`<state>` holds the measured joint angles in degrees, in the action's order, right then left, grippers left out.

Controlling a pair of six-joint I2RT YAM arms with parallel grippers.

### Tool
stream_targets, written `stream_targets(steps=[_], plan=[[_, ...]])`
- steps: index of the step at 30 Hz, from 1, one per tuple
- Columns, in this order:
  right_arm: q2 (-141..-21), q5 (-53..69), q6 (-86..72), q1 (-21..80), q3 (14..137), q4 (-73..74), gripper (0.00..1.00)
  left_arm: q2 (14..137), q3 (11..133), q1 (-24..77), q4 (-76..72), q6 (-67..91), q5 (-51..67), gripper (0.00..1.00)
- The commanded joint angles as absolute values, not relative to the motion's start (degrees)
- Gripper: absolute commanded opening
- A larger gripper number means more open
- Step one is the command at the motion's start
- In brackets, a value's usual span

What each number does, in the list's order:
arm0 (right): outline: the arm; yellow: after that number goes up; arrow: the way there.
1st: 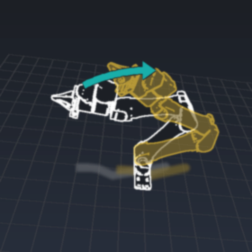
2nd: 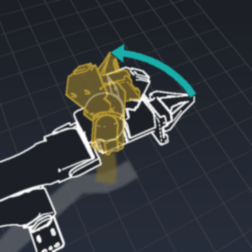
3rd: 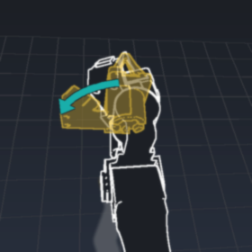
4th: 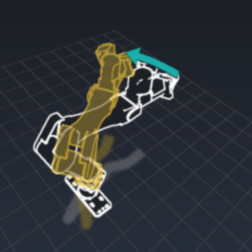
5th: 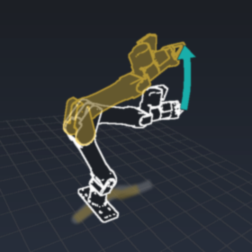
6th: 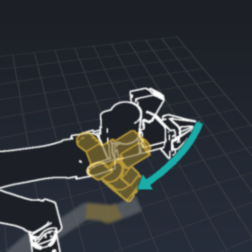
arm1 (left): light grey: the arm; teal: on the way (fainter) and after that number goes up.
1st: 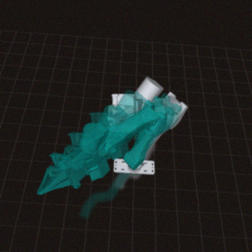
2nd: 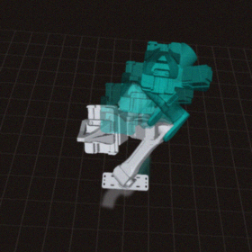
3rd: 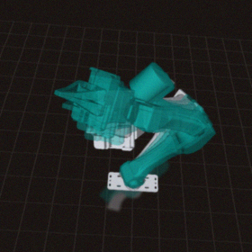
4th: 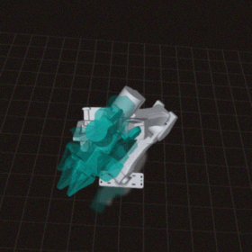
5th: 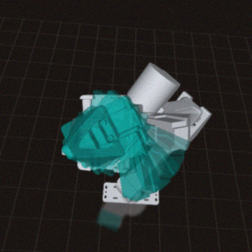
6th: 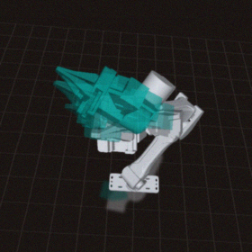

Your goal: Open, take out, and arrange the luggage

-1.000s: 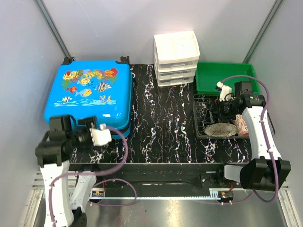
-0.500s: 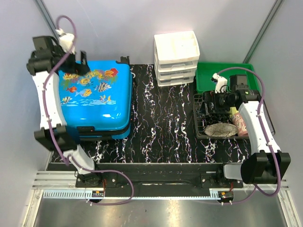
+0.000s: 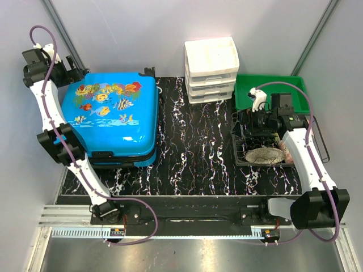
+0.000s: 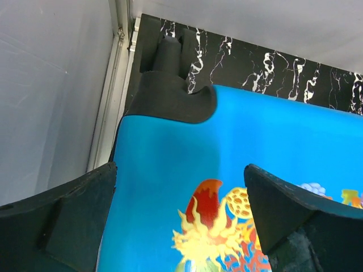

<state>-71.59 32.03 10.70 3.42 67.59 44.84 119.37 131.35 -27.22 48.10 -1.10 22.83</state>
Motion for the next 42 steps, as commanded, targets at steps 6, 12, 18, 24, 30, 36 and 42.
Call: stream_targets(steps=[6,12,18,24,30,36,42], plan=[[-68.6,38.2,11.8,4.7,65.2,36.3,1.00,124.1,128.3,-27.6,41.7,4.2,30.5,0.99],[-65.9,40.9,13.9,6.3,61.3,33.1,1.00,125.2,123.3,-23.5,47.6,-2.9,42.7,0.92],[-64.9,41.8,13.9,11.3,57.8,28.0,1.00,122.1,113.5,-17.0,54.4,-15.9,50.8,0.88],[-67.8,39.5,12.9,21.8,56.2,21.9,1.00,123.2,113.4,-14.8,59.6,-22.6,53.0,0.85],[-76.4,35.9,16.3,33.2,60.8,19.5,0.98,124.1,113.6,-14.1,66.4,-28.7,54.1,0.81],[-82.6,34.5,11.3,35.2,65.4,15.1,0.97,123.5,123.1,-14.6,59.2,-20.5,47.6,0.89],[-81.5,31.1,10.9,35.2,63.5,15.6,0.98,127.1,133.7,-9.2,54.7,-14.4,36.9,0.93]])
